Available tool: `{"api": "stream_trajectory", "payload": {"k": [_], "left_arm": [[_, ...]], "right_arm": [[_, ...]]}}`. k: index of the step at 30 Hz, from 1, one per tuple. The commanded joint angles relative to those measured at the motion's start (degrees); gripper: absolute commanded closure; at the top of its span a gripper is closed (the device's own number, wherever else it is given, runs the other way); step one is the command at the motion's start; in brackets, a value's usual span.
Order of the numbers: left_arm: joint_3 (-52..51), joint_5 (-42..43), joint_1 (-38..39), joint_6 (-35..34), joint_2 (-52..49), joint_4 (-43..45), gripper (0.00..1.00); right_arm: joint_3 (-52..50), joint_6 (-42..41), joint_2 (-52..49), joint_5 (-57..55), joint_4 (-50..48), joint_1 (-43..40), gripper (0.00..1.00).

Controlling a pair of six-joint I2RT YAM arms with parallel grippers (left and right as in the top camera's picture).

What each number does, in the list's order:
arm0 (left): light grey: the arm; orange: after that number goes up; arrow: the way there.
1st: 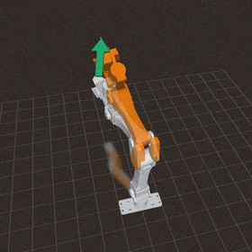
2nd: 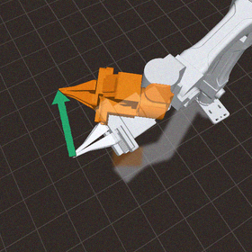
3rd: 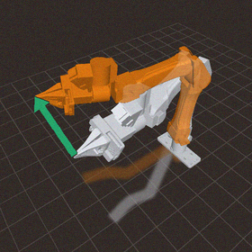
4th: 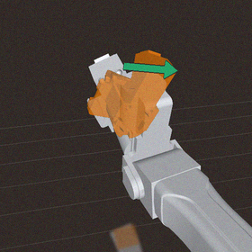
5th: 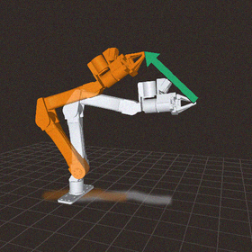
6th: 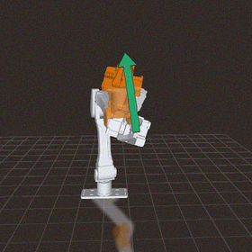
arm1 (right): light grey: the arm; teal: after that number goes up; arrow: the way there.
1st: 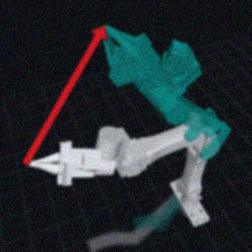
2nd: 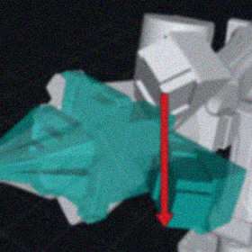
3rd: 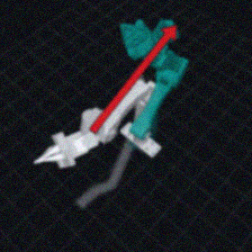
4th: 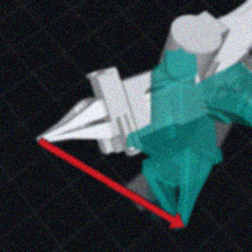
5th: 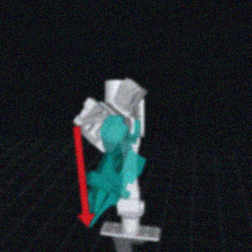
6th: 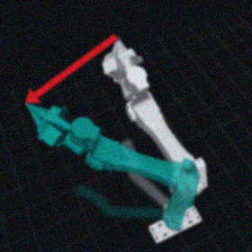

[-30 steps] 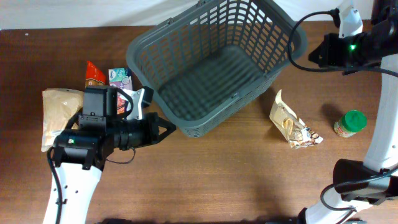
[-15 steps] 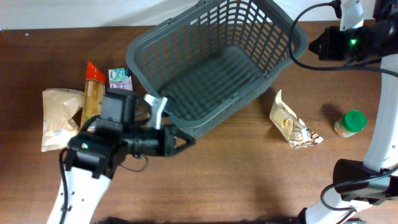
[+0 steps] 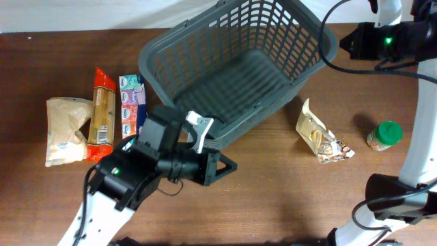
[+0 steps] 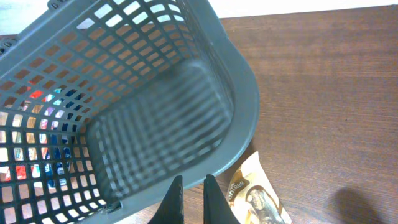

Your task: Pack container

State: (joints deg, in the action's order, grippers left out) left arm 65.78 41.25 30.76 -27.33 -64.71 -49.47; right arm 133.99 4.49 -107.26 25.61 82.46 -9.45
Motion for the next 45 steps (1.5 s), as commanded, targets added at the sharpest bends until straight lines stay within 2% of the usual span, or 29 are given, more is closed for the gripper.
{"api": "stream_trajectory", "payload": {"k": [1, 8, 15, 28, 45], "left_arm": [[0.15, -4.72, 0.22, -0.33, -3.45, 1.77, 0.98], [0.15, -10.03, 0.22, -0.04, -6.97, 5.79, 0.98], [0.15, -13.62, 0.22, -0.09, -6.97, 6.08, 0.98], [0.15, -18.27, -0.26, -1.79, -6.95, 6.23, 0.98], [0.15, -18.64, -12.17, -0.79, -6.95, 7.08, 0.98]], "right_arm": [[0.57, -0.44, -1.92, 0.98, -0.17, 0.57, 0.96], [0.57, 1.31, -3.26, 0.07, -0.44, 3.61, 0.96], [0.48, 2.82, -5.05, -7.23, -0.42, 7.26, 0.96], [0.37, 4.28, -9.92, -8.76, 0.96, 8.7, 0.96], [0.33, 4.28, -10.54, -8.72, 6.6, 11.08, 0.96]]}}
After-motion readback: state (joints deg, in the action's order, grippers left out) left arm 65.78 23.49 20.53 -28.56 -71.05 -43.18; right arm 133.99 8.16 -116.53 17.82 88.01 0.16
